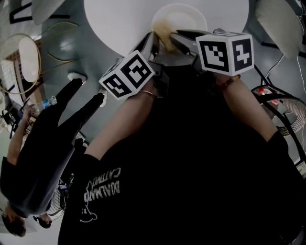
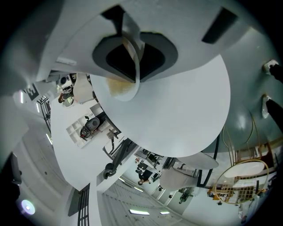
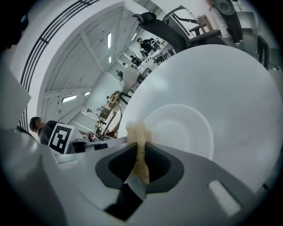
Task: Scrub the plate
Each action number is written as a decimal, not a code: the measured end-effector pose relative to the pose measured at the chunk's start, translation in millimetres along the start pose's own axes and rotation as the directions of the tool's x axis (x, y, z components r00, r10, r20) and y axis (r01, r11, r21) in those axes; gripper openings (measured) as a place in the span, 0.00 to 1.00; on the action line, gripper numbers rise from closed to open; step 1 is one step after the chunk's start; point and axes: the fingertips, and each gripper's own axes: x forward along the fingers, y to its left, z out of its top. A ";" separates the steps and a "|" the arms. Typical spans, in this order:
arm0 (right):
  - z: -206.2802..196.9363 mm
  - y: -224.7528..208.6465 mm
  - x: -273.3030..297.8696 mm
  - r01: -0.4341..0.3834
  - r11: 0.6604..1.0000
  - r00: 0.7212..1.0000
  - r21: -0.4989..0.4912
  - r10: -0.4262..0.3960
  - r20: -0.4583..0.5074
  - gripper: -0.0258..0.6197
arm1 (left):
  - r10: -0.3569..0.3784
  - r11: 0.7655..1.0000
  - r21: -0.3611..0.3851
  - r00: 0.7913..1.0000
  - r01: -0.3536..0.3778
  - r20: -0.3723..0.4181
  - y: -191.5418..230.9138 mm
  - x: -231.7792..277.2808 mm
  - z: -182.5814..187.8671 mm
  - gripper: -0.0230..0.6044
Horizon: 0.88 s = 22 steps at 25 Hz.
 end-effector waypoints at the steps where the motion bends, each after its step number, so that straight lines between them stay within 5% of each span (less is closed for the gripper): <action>1: 0.8 -1.1 -2.1 0.002 1.000 1.000 0.004 -0.002 0.003 0.13 | 0.000 1.000 -0.001 1.000 0.000 -0.001 -0.2 -0.4 0.2 0.09; 22: 12.8 -53.1 -55.2 0.185 0.983 0.981 0.013 -0.185 0.057 0.14 | 0.038 0.999 0.012 0.999 -0.038 -0.006 1.0 -1.7 2.8 0.09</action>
